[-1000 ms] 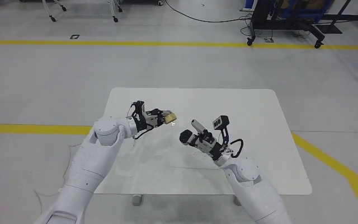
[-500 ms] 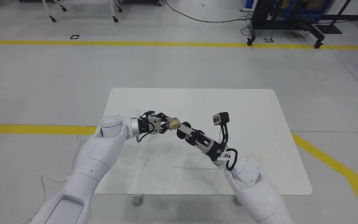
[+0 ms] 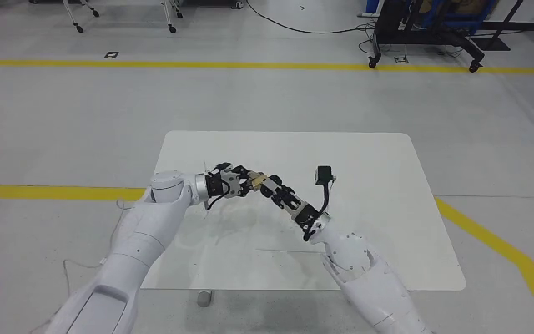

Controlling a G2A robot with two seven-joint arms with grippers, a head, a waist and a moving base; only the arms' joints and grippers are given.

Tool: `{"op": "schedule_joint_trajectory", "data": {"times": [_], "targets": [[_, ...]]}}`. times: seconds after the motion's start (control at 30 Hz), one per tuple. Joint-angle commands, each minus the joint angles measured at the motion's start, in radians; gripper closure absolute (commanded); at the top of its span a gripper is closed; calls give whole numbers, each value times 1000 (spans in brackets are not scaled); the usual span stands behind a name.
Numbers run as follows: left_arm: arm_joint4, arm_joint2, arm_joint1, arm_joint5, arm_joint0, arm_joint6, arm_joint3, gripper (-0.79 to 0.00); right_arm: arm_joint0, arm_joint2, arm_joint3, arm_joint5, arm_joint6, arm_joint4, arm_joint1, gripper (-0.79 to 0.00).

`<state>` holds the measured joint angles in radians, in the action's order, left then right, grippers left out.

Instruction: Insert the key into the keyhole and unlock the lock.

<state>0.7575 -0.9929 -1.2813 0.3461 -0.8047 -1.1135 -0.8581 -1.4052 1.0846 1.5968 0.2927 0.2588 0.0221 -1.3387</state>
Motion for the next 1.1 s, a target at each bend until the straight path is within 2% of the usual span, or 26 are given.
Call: {"op": "schedule_joint_trajectory", "data": {"times": [0.0,0.1,0.17,0.2,0.23,0.33,0.5,0.6,0.7,0.97,1.07], "targets": [[-6,-5,0,-22,1,23,-3,0,-14,10,18,18,0,8,2,0],[-12,-18,3,-55,-6,59,-16,0,-48,30,52,48,25,37,8,0],[-21,-32,6,-89,-13,94,-31,0,-62,33,59,68,112,148,11,0],[-30,-39,8,-114,-18,109,-47,0,-63,36,51,66,177,234,12,-55],[-55,-43,11,-139,-22,131,-65,0,-58,39,33,48,255,343,13,-120],[-103,-54,20,-176,-46,161,-125,0,-12,66,-70,-37,457,615,16,-243],[-143,-71,31,-194,-80,176,-192,0,75,77,-257,-175,670,932,6,-262],[-154,-67,34,-179,-90,143,-217,0,127,54,-349,-223,691,970,-2,-336],[-154,-64,34,-173,-89,118,-220,0,161,25,-408,-233,709,979,-11,-348],[-151,-64,34,-178,-86,107,-216,0,217,-29,-489,-218,723,1001,-35,-268],[-148,-64,34,-176,-86,106,-215,0,226,-36,-500,-208,729,1006,-40,-215]]}}
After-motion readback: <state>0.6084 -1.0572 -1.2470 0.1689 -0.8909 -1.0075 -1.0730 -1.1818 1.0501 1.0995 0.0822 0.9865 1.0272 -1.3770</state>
